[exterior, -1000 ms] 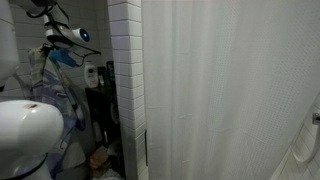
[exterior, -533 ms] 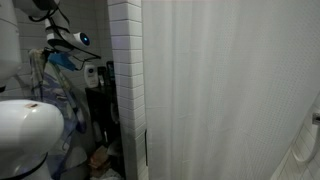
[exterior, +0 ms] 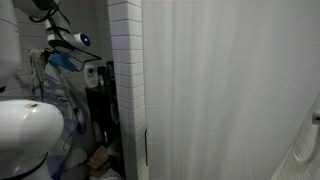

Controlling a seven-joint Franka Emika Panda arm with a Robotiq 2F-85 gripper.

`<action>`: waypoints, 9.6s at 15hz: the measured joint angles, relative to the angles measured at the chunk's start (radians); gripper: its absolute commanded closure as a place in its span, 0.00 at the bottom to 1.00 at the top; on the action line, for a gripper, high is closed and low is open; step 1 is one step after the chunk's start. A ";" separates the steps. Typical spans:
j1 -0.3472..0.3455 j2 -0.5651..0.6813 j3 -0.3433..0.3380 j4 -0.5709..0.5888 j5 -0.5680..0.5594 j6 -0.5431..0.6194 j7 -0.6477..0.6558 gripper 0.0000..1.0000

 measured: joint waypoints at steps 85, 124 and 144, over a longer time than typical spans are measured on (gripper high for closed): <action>1.158 0.444 -1.097 0.108 0.031 1.079 0.350 0.00; 1.252 0.640 -1.219 0.210 0.150 1.086 0.488 0.00; 1.268 0.648 -1.339 0.242 0.792 1.081 0.314 0.00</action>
